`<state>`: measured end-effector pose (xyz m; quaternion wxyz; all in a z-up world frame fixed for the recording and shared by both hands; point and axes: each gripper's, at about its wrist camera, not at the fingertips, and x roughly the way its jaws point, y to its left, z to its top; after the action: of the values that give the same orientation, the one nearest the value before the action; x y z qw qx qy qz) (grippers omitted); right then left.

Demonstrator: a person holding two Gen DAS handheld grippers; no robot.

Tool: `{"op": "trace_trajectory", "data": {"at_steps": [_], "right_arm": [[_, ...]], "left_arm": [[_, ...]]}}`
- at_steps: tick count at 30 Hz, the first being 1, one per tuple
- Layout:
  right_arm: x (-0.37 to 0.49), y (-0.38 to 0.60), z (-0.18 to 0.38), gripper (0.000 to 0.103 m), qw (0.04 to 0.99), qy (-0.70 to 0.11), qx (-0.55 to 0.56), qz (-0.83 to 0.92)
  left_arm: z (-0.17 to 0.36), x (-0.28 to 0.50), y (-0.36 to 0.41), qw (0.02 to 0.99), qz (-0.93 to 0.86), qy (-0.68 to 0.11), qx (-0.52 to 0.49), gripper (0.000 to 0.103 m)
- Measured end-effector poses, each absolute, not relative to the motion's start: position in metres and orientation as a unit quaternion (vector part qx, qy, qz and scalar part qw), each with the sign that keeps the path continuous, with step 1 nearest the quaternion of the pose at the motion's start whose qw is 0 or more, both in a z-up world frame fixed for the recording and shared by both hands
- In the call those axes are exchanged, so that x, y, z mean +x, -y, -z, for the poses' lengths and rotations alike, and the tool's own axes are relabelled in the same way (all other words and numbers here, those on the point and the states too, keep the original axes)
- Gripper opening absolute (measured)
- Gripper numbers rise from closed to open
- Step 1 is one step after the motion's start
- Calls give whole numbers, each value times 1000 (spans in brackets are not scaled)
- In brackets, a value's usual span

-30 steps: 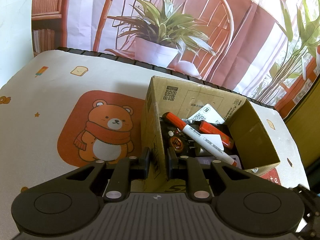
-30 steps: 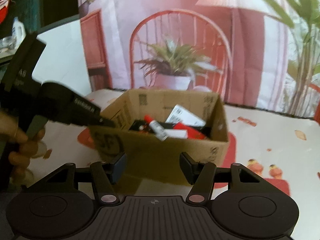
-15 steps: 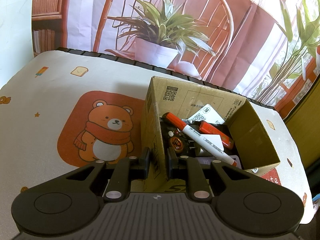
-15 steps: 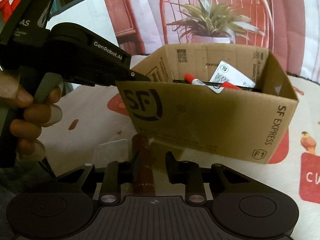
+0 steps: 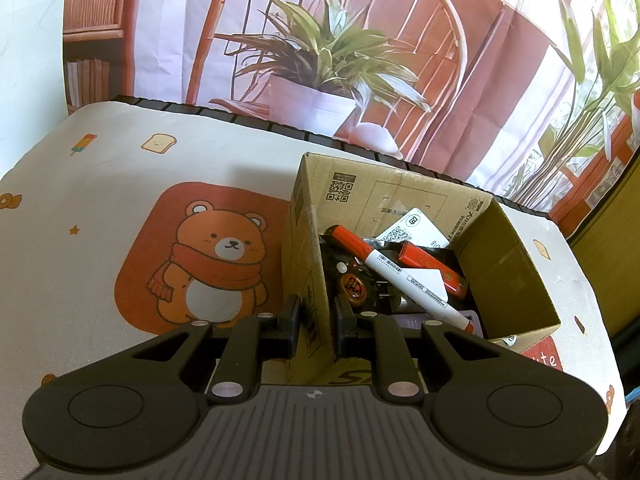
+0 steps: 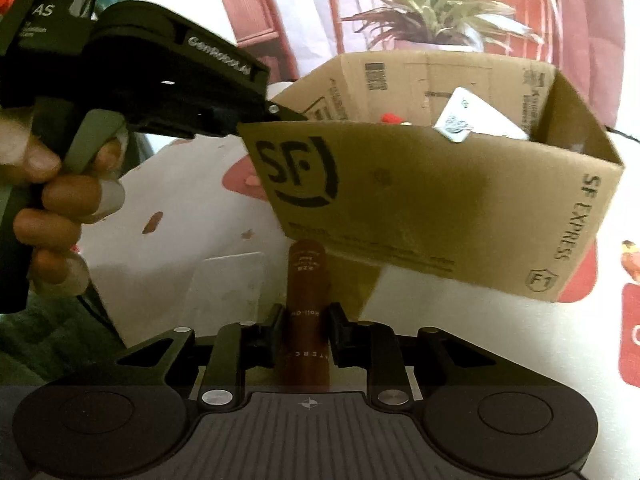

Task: Organize rigid objects
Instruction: 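Close the right gripper on the dark red cylindrical tube, then lift the dark red tube with the right gripper over the box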

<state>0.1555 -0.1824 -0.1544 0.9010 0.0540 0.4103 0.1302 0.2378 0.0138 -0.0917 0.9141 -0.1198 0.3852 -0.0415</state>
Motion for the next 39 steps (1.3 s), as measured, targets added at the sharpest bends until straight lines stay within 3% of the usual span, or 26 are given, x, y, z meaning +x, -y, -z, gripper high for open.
{"op": "trace_trajectory", "data": {"at_steps": [20, 39], "right_arm": [[142, 216, 150, 21, 905, -416, 78, -48], [93, 239, 92, 21, 937, -318, 135, -54]], "left_arm": [[91, 238, -13, 914, 41, -386, -119, 19], [92, 239, -12, 914, 39, -388, -115, 19]]}}
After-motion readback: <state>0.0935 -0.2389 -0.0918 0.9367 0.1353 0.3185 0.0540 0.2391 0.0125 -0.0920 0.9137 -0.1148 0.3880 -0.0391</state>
